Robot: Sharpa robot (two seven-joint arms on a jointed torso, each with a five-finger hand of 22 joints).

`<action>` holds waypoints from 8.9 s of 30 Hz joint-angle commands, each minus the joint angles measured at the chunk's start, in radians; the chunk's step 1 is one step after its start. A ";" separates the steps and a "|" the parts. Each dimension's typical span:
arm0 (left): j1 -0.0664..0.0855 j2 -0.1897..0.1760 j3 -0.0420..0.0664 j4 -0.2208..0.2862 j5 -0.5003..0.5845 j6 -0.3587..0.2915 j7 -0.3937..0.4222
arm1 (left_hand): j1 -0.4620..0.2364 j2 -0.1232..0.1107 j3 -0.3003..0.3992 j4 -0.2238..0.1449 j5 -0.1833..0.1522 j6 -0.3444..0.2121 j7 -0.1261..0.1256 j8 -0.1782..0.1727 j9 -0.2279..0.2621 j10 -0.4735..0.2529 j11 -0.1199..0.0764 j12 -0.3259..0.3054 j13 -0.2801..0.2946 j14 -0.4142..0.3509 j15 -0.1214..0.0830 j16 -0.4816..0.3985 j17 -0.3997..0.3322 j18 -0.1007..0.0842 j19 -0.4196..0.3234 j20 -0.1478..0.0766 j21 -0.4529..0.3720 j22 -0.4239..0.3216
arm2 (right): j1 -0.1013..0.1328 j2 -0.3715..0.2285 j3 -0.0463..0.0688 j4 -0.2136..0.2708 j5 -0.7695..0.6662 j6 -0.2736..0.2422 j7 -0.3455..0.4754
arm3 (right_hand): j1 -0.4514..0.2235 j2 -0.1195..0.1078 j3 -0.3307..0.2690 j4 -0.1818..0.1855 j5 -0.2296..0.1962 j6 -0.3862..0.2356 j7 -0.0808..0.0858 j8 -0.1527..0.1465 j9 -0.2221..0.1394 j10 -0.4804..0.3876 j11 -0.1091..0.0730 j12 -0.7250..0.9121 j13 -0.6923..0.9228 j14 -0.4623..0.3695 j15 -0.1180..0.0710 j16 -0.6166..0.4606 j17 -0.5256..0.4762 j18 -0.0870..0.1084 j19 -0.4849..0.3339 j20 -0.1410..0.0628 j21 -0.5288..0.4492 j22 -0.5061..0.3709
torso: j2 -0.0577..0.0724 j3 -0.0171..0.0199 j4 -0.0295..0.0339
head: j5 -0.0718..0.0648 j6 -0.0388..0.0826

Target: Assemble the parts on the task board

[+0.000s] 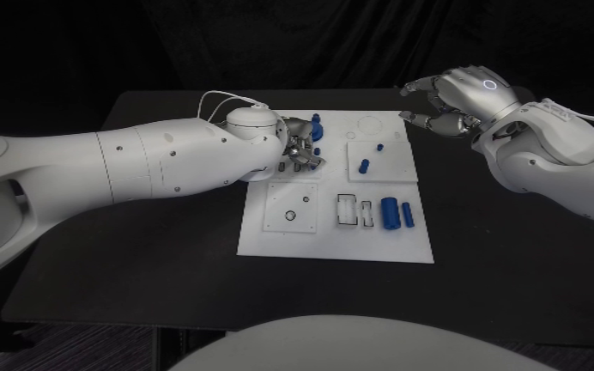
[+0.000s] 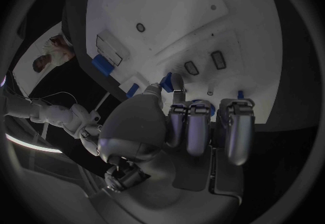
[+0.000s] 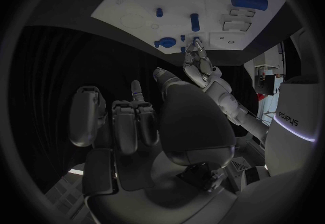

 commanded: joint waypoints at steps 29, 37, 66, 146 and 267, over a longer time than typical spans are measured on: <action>-0.003 -0.021 0.001 0.006 -0.001 -0.003 0.045 | 0.116 -0.045 0.116 -0.027 0.006 0.048 -0.005 -0.082 -0.005 0.106 -0.005 -0.004 0.263 0.102 -0.004 0.003 0.263 -0.001 0.049 -0.004 -0.011 0.193 | 0.000 -0.001 0.001 -0.003 0.025 0.031 -0.024 | 0.031 0.021 0.024 -0.008 0.004 0.016 0.004 -0.011 -0.015 0.108 0.004 0.003 0.263 0.105 0.001 0.003 0.263 0.003 -0.011 -0.002 -0.028 0.177 | 0.000 -0.0007 0.0004 | 0.004 0.000; -0.003 -0.043 0.001 0.020 -0.001 -0.019 0.041 | 0.127 -0.067 0.173 -0.028 0.006 0.058 -0.006 -0.095 0.004 0.106 -0.007 -0.004 0.263 0.102 -0.006 0.003 0.263 -0.001 0.048 -0.006 -0.013 0.193 | 0.000 -0.004 0.001 -0.002 0.030 0.044 -0.030 | 0.034 0.024 0.027 -0.009 0.004 0.018 0.004 -0.012 -0.016 0.108 0.004 0.003 0.263 0.105 0.002 0.003 0.263 0.004 -0.013 -0.002 -0.032 0.176 | 0.000 -0.0004 0.0003 | 0.005 0.000; -0.003 -0.115 0.001 0.071 0.152 -0.078 -0.043 | 0.099 -0.115 0.319 -0.009 0.002 0.082 -0.007 -0.110 0.044 0.106 -0.010 -0.004 0.263 0.102 -0.010 0.003 0.263 -0.002 0.051 -0.009 -0.013 0.197 | 0.000 -0.002 0.001 -0.005 0.032 0.092 -0.058 | 0.064 0.033 0.048 -0.032 0.004 0.032 0.004 -0.020 -0.030 0.108 0.005 0.003 0.263 0.105 0.002 0.003 0.263 0.008 -0.022 -0.001 -0.052 0.171 | 0.001 -0.0014 -0.0003 | 0.021 0.000; -0.021 -0.111 0.001 0.077 0.153 -0.033 -0.037 | 0.064 -0.123 0.375 -0.011 -0.001 0.082 -0.004 -0.126 0.062 0.106 -0.007 -0.004 0.263 0.102 -0.007 0.003 0.263 0.011 0.018 -0.008 -0.044 0.158 | -0.001 0.001 0.001 -0.011 0.057 0.136 -0.080 | 0.080 0.039 0.064 -0.048 0.004 0.041 0.006 -0.024 -0.040 0.108 0.006 0.003 0.263 0.105 0.003 0.003 0.263 0.014 -0.037 -0.001 -0.086 0.161 | 0.002 -0.0012 -0.0007 | 0.030 0.000; -0.027 -0.108 0.001 0.046 0.153 -0.048 0.027 | -0.152 -0.093 0.342 0.007 -0.007 0.094 0.013 -0.214 0.103 0.106 0.009 -0.004 0.263 0.102 0.008 0.003 0.263 0.020 -0.006 0.007 -0.085 0.134 | -0.002 0.006 0.001 -0.021 0.087 0.166 -0.086 | 0.079 0.040 0.068 -0.053 0.003 0.046 0.007 -0.025 -0.046 0.108 0.008 0.003 0.263 0.105 0.003 0.003 0.263 0.015 -0.039 0.000 -0.093 0.159 | 0.001 0.0005 -0.0013 | 0.044 0.000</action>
